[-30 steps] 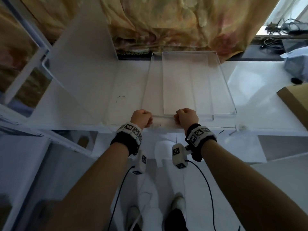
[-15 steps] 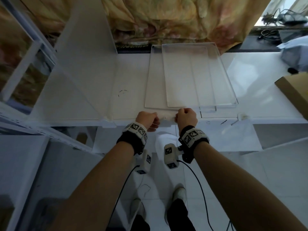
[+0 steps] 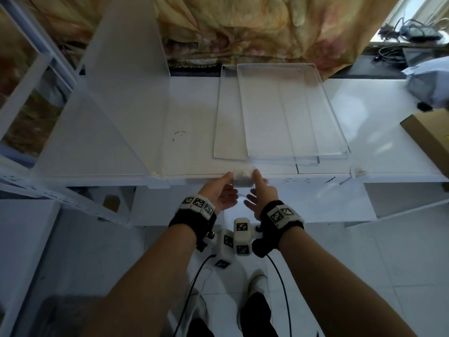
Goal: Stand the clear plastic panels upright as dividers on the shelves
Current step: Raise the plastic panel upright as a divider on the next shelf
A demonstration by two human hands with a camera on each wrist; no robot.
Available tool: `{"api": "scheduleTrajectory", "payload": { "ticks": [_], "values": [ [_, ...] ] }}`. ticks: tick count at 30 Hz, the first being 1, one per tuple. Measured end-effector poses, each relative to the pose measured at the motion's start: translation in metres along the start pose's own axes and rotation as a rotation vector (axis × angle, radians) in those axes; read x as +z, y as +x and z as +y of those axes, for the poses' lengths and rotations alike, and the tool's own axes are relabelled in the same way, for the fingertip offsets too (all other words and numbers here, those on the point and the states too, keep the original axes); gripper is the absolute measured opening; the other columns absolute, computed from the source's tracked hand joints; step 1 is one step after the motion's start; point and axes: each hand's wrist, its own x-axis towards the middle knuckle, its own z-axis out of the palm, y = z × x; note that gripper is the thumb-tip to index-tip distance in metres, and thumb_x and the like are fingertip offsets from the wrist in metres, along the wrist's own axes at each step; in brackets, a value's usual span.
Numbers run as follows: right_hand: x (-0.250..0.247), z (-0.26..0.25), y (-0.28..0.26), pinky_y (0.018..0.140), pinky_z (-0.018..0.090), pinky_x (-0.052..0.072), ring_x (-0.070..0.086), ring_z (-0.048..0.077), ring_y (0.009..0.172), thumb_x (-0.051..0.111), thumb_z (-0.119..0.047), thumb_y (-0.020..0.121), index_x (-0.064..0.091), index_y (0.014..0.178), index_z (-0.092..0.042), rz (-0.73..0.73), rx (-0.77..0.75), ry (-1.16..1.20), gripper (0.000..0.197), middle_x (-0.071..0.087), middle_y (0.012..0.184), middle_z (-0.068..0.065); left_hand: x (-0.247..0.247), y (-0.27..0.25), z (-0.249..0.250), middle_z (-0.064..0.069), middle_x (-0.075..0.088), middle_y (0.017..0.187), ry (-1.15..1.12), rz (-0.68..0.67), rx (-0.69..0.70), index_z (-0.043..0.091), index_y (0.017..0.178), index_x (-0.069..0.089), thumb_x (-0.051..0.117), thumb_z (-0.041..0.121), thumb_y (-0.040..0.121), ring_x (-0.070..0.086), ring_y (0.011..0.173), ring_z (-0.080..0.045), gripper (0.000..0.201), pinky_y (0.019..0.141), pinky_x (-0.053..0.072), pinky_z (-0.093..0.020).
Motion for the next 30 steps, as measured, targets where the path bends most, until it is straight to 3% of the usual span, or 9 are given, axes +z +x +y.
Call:
{"api": "scheduleTrajectory", "payload": {
  "ticks": [2, 5, 8, 10, 13, 22, 30],
  "values": [
    [0.002, 0.000, 0.004, 0.086, 0.039, 0.058, 0.065, 0.028, 0.095, 0.064, -0.050, 0.087, 0.056, 0.118, -0.004, -0.095, 0.009, 0.034, 0.056, 0.064, 0.105, 0.015, 0.002, 0.003, -0.004, -0.013, 0.059, 0.082, -0.081, 0.004, 0.015, 0.001, 0.090, 0.060, 0.070, 0.035, 0.085, 0.060, 0.077, -0.026, 0.036, 0.073, 0.057, -0.036],
    [0.005, 0.001, 0.012, 0.086, 0.037, 0.057, 0.066, 0.027, 0.091, 0.061, -0.052, 0.088, 0.055, 0.120, 0.000, -0.113, -0.019, 0.015, 0.061, 0.064, 0.105, 0.015, 0.001, 0.009, -0.006, -0.007, 0.051, 0.071, -0.181, 0.001, 0.051, 0.005, 0.086, 0.061, 0.072, 0.025, 0.084, 0.056, 0.066, -0.020, 0.023, 0.069, 0.056, -0.031],
    [0.000, 0.004, 0.019, 0.088, 0.038, 0.058, 0.070, 0.027, 0.091, 0.074, -0.052, 0.075, 0.061, 0.113, 0.000, -0.150, -0.001, 0.067, 0.066, 0.070, 0.099, 0.016, -0.001, 0.011, -0.006, -0.010, 0.063, 0.082, -0.156, -0.048, 0.065, 0.005, 0.099, 0.064, 0.070, 0.026, 0.086, 0.063, 0.077, -0.021, 0.026, 0.079, 0.057, -0.034],
    [-0.002, 0.005, 0.021, 0.078, 0.034, 0.060, 0.072, 0.029, 0.091, 0.077, -0.047, 0.075, 0.063, 0.113, 0.000, -0.167, 0.026, 0.140, 0.062, 0.071, 0.102, 0.021, -0.002, 0.012, -0.006, -0.011, 0.068, 0.091, -0.121, -0.078, 0.053, 0.006, 0.108, 0.064, 0.070, 0.030, 0.086, 0.066, 0.085, -0.022, 0.034, 0.082, 0.055, -0.036],
    [-0.003, 0.004, 0.025, 0.069, 0.029, 0.059, 0.072, 0.028, 0.092, 0.075, -0.047, 0.078, 0.063, 0.118, 0.000, -0.190, 0.046, 0.142, 0.063, 0.071, 0.110, 0.022, -0.003, 0.012, -0.005, -0.009, 0.071, 0.094, -0.099, -0.099, 0.027, 0.010, 0.104, 0.066, 0.070, 0.034, 0.085, 0.067, 0.091, -0.021, 0.031, 0.080, 0.055, -0.038],
    [-0.011, 0.001, 0.028, 0.071, 0.028, 0.060, 0.070, 0.024, 0.087, 0.075, -0.045, 0.080, 0.066, 0.113, -0.002, -0.256, 0.063, 0.130, 0.054, 0.071, 0.100, 0.017, -0.002, 0.014, -0.005, -0.011, 0.071, 0.099, -0.091, -0.085, 0.000, 0.009, 0.104, 0.066, 0.072, 0.034, 0.083, 0.066, 0.095, -0.023, 0.033, 0.085, 0.054, -0.042],
    [-0.013, 0.001, 0.028, 0.072, 0.028, 0.059, 0.071, 0.024, 0.088, 0.074, -0.046, 0.081, 0.068, 0.110, -0.003, -0.267, 0.045, 0.139, 0.052, 0.072, 0.101, 0.017, -0.004, 0.018, -0.004, -0.012, 0.070, 0.106, -0.072, -0.105, 0.000, 0.008, 0.117, 0.064, 0.072, 0.036, 0.082, 0.065, 0.102, -0.022, 0.046, 0.086, 0.054, -0.043]
  ]
}}
